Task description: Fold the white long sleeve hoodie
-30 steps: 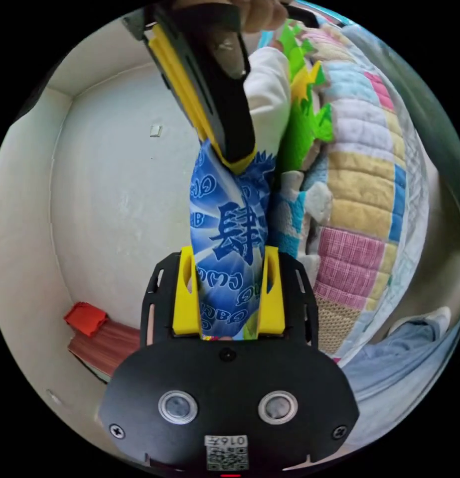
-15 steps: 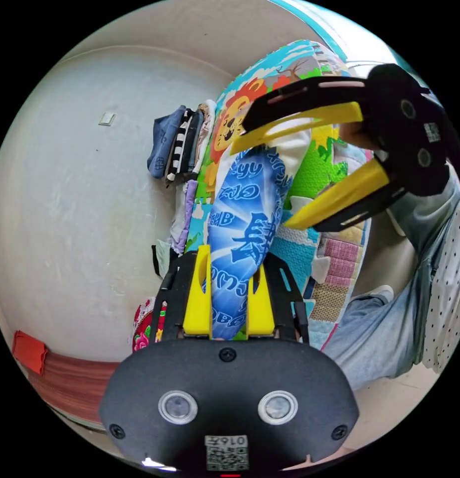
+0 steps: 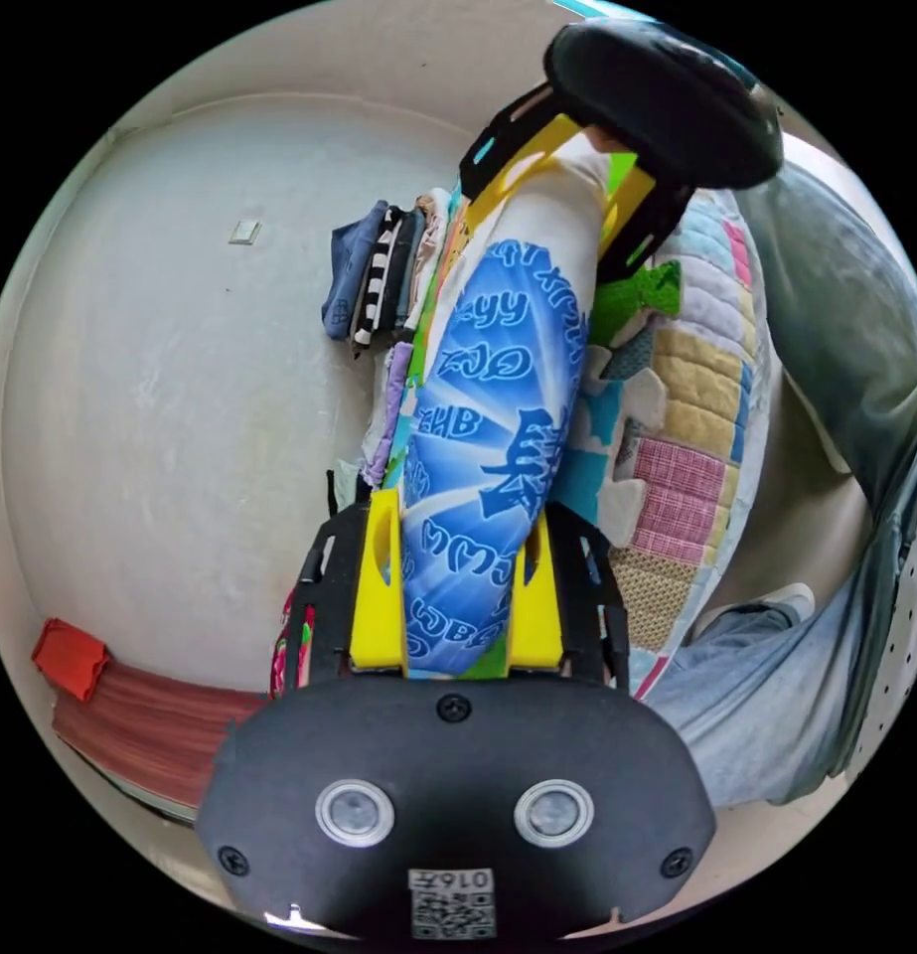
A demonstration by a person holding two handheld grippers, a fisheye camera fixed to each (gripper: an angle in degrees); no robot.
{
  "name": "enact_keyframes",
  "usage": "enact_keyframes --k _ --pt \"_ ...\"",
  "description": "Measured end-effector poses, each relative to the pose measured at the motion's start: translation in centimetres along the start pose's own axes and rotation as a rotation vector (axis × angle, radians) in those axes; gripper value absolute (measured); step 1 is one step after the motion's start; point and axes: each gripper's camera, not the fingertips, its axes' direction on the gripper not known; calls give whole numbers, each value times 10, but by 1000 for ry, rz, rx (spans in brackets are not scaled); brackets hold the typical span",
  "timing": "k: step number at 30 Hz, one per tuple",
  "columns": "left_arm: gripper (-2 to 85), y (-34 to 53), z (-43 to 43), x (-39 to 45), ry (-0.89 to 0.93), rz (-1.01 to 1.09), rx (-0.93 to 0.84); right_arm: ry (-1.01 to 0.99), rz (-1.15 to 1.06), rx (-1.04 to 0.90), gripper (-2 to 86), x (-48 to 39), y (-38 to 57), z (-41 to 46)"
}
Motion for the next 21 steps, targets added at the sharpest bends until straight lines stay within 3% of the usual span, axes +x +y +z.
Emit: enact_keyframes --k 10,21 --pt "110 -11 39 15 -29 156 -2 -33 -157 10 86 -8 -58 43" --pt "107 4 9 -52 323 210 51 -273 -422 111 84 32 -126 43"
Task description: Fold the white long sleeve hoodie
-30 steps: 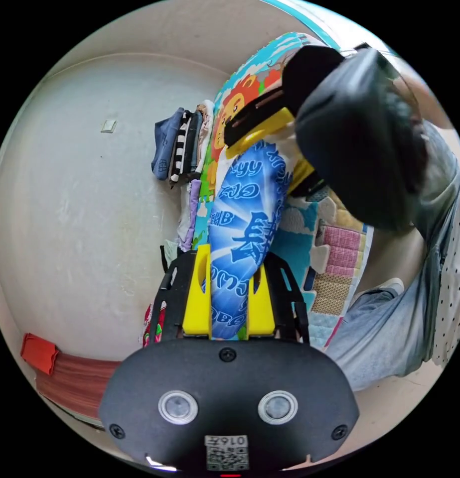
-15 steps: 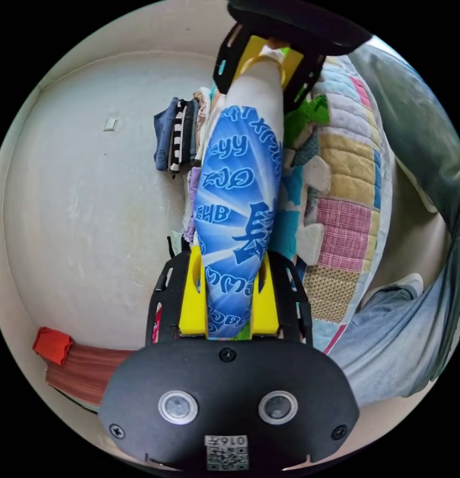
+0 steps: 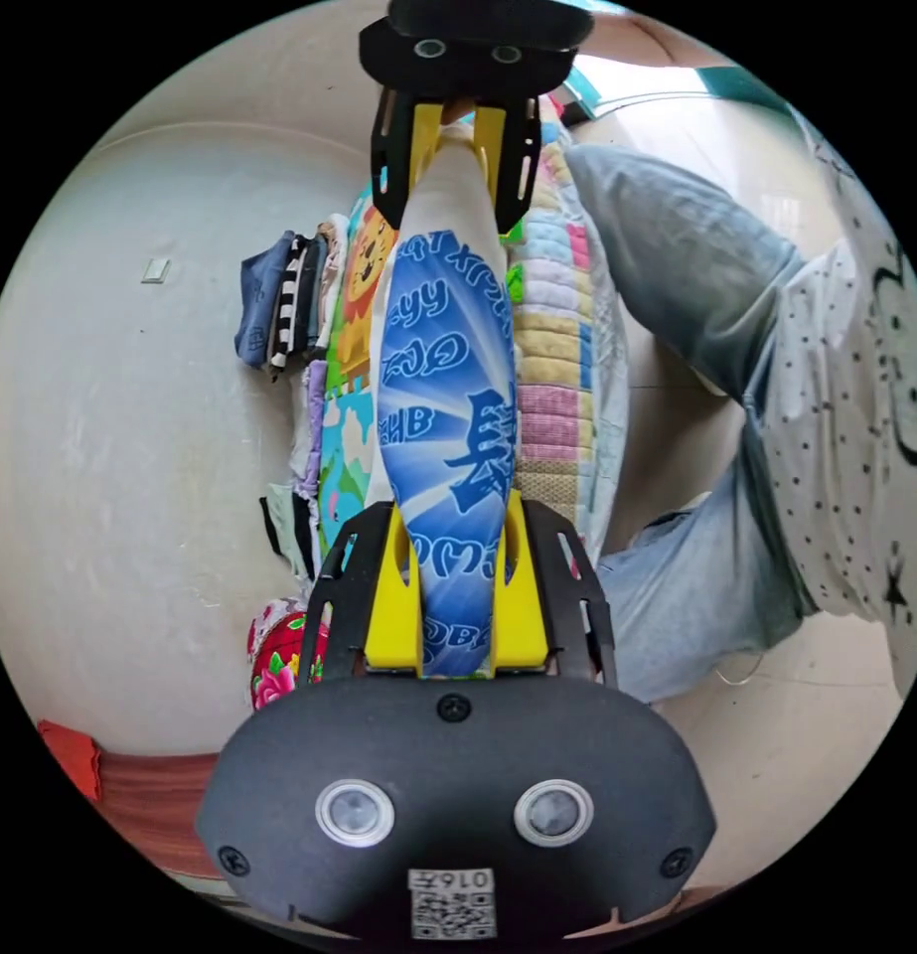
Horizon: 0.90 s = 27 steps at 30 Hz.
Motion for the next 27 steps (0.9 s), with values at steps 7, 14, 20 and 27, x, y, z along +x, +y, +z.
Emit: enact_keyframes --k 7,14,20,27 --pt "107 7 -2 -65 271 5 14 -270 -201 50 61 74 -44 21" --pt "106 19 22 -149 451 -17 28 -449 -319 78 87 151 -97 67" --pt "105 29 56 -211 497 -36 35 -526 -351 93 103 209 -142 120" --pt "105 42 94 -268 626 -24 87 -645 -408 110 112 253 -185 168"
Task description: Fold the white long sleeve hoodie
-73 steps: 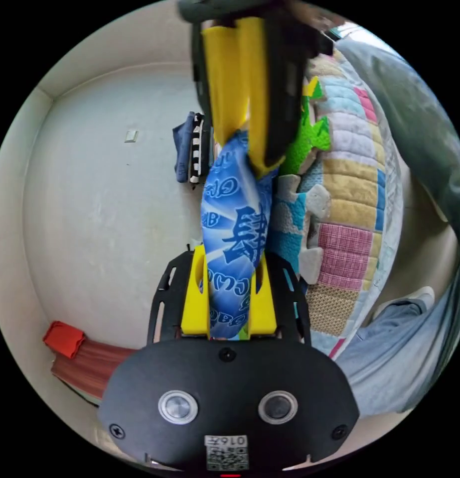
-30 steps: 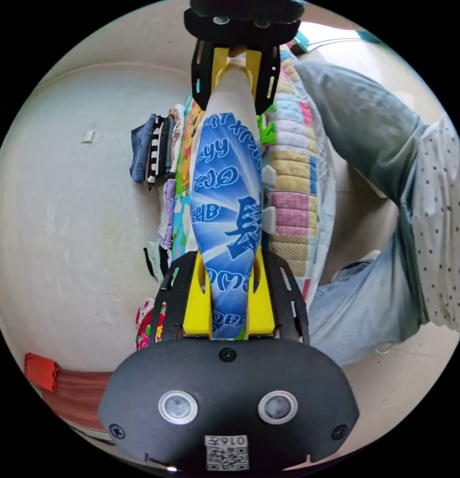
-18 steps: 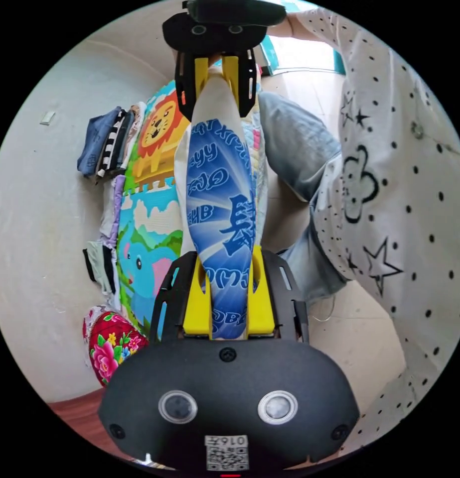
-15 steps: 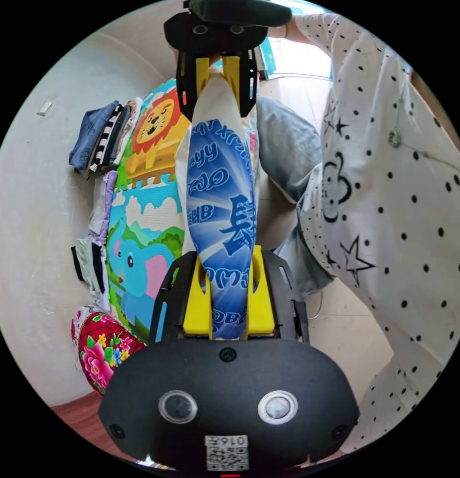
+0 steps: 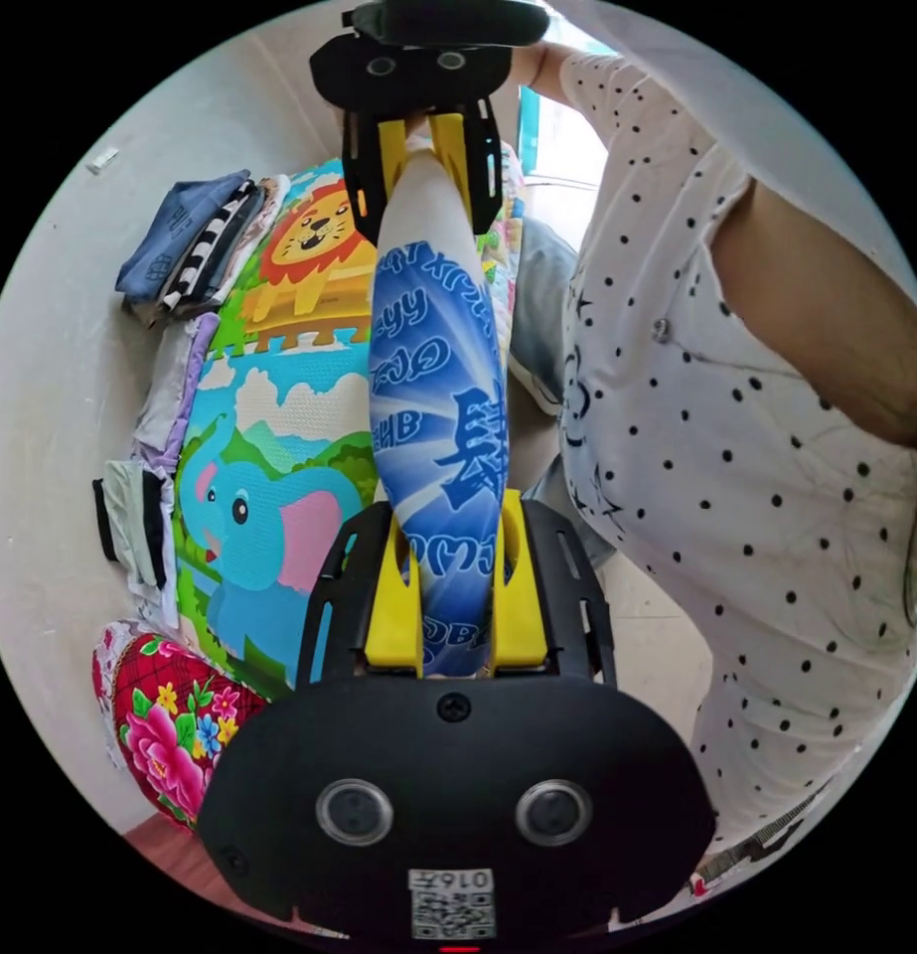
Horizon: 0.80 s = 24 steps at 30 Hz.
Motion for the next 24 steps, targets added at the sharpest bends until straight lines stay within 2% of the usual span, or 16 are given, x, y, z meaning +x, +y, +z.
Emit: enact_keyframes --k 10,14,16,18,19,20,21,23,24 --pt "105 17 30 -89 202 -23 30 -212 -88 36 108 80 -29 39" --pt "100 37 17 -189 188 -76 -8 -307 -60 21 101 140 -38 47" --pt "99 49 -8 -249 47 -161 -42 -279 33 9 97 184 -38 40" --pt "98 61 -55 -311 -269 -159 -99 -157 148 -9 92 231 -35 22" --pt "98 64 -66 -324 -368 -150 -114 -13 238 -25 88 260 -34 5" --pt "99 70 -85 -351 -551 -170 -135 169 308 -51 84 285 -34 -12" --pt "101 77 -99 -377 -725 -189 -143 269 350 -59 82 296 -35 -20" --pt "104 92 -106 -417 -915 -226 -135 614 500 -84 78 335 -41 -41" --pt "105 105 -99 -443 -1017 -238 -124 696 526 -88 78 343 -44 -41"
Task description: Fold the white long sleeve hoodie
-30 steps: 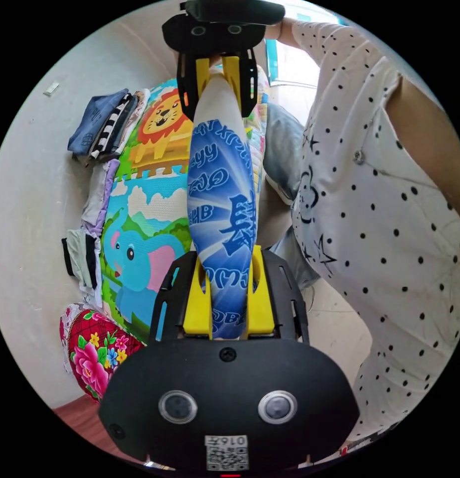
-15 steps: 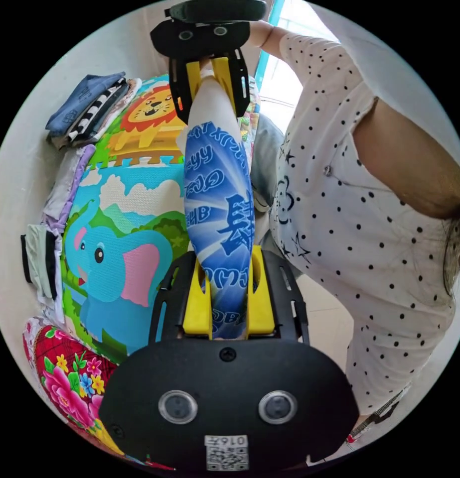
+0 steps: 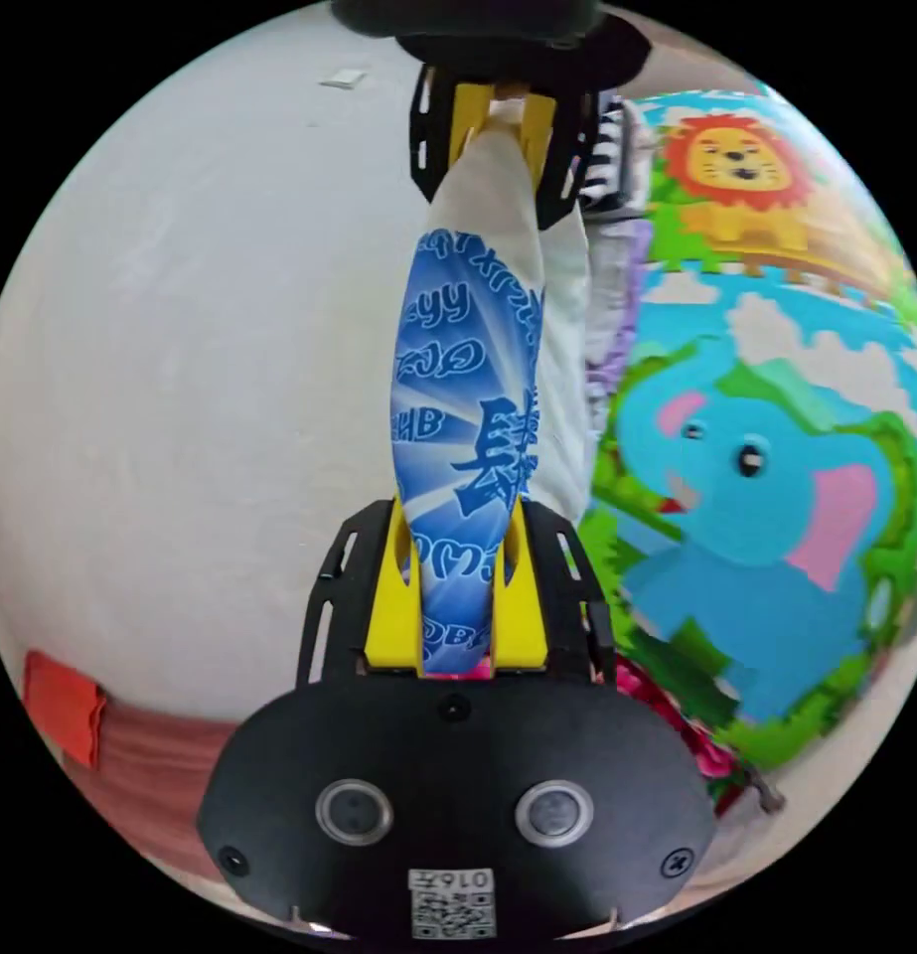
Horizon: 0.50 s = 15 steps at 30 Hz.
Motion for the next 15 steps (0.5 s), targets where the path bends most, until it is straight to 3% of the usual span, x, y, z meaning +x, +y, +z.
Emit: enact_keyframes --k 3,5,7,9,11,12,15 --pt "108 13 81 5 -203 -89 -20 364 74 24 80 -5 -35 39" --pt "109 17 131 22 -242 -156 -71 580 118 21 82 -34 -67 91" --pt "110 22 179 54 -207 -162 -127 662 99 -10 83 -69 -87 135" --pt "110 30 236 114 -70 -82 -183 644 55 -88 82 -114 -103 178" --pt "107 36 261 159 1 -33 -200 398 -40 -210 79 -180 -115 224" --pt "103 44 263 175 -78 -73 -171 353 -45 -232 78 -194 -116 232" --pt "96 69 256 180 -161 -192 -102 576 11 -235 75 -241 -106 251"
